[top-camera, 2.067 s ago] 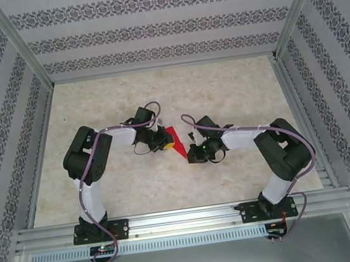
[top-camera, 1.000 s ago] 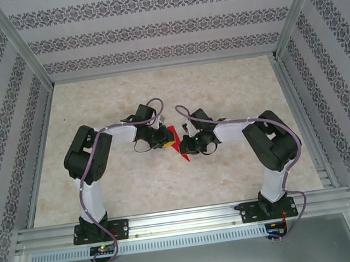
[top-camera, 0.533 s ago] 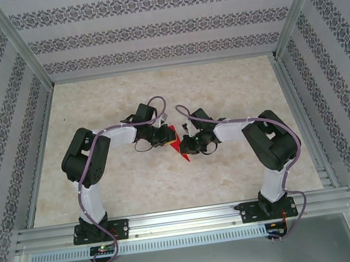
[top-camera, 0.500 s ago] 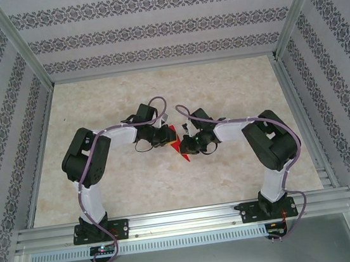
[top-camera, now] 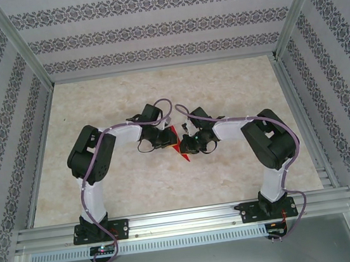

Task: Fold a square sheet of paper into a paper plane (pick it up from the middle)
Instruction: Fold the wing for the fifth time at the center of the table.

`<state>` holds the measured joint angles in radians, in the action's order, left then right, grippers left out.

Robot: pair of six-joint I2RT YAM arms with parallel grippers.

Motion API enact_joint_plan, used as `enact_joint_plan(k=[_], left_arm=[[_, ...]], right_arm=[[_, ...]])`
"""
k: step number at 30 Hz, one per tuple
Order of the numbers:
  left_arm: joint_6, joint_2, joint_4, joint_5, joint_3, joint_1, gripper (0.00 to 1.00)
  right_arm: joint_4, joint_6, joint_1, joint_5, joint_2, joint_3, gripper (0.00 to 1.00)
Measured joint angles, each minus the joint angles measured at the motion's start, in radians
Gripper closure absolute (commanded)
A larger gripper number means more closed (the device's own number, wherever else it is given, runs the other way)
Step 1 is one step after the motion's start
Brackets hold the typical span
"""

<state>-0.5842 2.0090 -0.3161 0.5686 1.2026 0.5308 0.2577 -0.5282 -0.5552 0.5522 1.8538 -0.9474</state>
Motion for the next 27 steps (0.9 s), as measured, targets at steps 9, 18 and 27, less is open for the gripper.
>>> enact_joint_plan(k=[9,18,27], left_arm=[[0.057,0.032,-0.083,-0.012,0.07,-0.032,0.84],[0.066,0.064,-0.101,0.051,0.098,-0.08,0.85],[0.087,0.074,-0.1,0.07,0.109,-0.158,0.85]], right_arm=[[-0.031,0.01,0.016,0.034,0.003,0.022,0.91],[-0.072,0.011,0.028,0.076,0.008,0.045,0.91],[-0.084,0.011,0.034,0.082,0.008,0.052,0.91]])
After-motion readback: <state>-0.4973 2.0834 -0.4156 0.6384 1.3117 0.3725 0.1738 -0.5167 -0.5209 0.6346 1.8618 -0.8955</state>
